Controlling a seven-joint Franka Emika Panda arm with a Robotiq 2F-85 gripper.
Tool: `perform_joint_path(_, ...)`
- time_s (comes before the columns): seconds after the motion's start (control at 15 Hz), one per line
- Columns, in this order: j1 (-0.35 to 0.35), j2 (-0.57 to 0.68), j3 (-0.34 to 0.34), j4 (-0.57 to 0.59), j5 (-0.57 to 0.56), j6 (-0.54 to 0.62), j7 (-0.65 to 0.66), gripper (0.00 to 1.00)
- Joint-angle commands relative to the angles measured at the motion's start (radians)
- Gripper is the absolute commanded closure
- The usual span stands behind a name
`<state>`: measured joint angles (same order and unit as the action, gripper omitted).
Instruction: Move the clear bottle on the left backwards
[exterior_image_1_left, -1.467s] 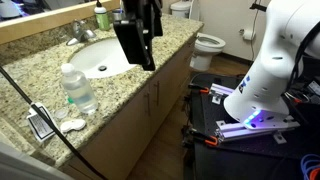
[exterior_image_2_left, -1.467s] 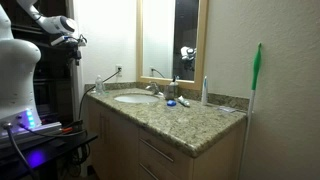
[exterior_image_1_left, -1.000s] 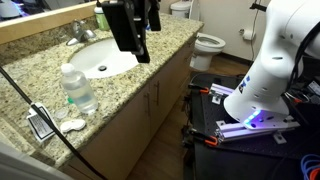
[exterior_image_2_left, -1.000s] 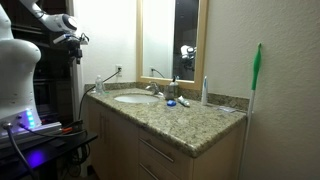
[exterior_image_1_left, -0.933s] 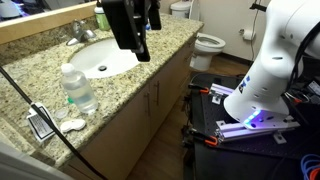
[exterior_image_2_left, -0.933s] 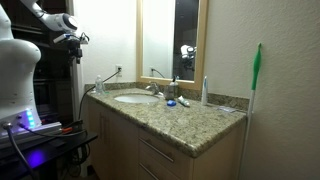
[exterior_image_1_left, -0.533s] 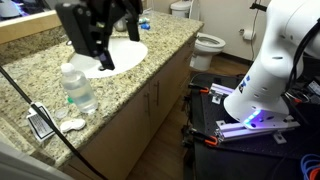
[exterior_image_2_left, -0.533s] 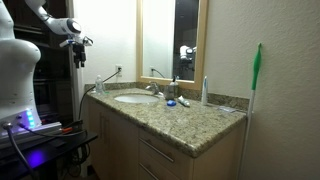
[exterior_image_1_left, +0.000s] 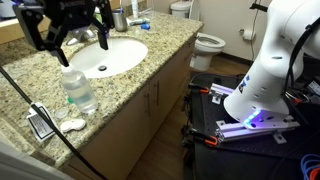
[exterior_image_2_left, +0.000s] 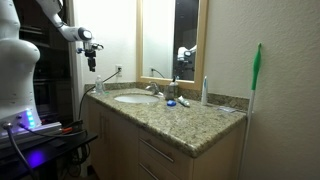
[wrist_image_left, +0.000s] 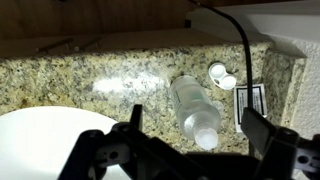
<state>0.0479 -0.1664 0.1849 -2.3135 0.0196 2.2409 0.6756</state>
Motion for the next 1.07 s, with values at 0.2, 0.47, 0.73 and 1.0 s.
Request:
perform_joint_path(0.2, 0.015, 0.115, 0.001, 0.051, -0.066, 0.115, 0.156, 0.00)
perform_joint_path(0.47, 0.034, 0.121, -0.016, 0.044, -0.068, 0.157, 0.199, 0.00)
perform_joint_path(0.73, 0.039, 0.134, -0.019, 0.053, -0.069, 0.160, 0.207, 0.00)
perform_joint_path(1.0, 0.035, 0.198, -0.034, 0.063, -0.066, 0.200, 0.188, 0.00)
